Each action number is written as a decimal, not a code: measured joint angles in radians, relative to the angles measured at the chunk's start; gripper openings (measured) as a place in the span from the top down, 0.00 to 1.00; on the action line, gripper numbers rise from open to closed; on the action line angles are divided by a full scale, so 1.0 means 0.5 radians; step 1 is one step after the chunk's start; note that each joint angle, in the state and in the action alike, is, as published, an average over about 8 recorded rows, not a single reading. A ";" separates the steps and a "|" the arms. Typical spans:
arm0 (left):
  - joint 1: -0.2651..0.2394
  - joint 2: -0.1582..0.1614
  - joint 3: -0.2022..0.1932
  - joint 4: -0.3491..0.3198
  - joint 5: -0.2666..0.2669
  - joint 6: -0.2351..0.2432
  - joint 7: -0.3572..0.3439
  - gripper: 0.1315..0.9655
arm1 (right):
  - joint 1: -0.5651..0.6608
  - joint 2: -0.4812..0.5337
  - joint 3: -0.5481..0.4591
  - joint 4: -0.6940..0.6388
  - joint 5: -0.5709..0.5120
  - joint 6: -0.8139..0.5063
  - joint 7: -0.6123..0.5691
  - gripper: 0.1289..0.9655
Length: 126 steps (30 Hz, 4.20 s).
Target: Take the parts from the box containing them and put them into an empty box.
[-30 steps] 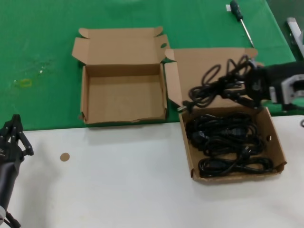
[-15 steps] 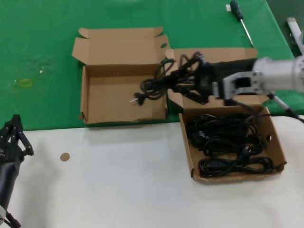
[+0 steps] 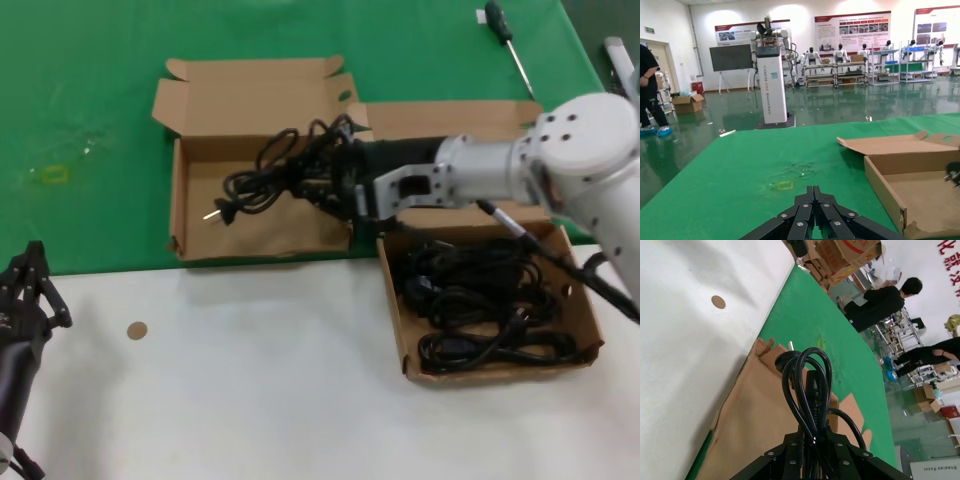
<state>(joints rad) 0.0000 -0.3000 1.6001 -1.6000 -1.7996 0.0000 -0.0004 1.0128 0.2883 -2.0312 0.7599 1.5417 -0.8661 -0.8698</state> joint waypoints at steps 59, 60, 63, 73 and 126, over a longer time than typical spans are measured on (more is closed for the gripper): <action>0.000 0.000 0.000 0.000 0.000 0.000 0.000 0.98 | -0.108 0.030 0.118 0.082 0.023 0.086 -0.044 0.30; 0.000 0.000 0.000 0.000 0.000 0.000 0.000 0.98 | -0.127 0.048 0.117 0.127 0.022 0.083 -0.020 0.28; 0.000 0.000 0.000 0.000 0.000 0.000 0.000 0.97 | -0.162 0.082 0.115 0.211 0.021 0.079 0.027 0.21; 0.000 0.000 0.000 0.000 0.000 0.000 0.000 0.97 | -0.193 0.090 0.124 0.250 0.027 0.097 0.058 0.09; 0.000 0.000 0.000 0.000 0.000 0.000 0.000 0.07 | -1.441 0.045 0.627 1.223 0.360 1.210 1.203 0.00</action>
<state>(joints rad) 0.0000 -0.3000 1.6000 -1.6000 -1.7998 0.0000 -0.0001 0.2925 0.3106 -1.7178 1.3716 1.7219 -0.2610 -0.2683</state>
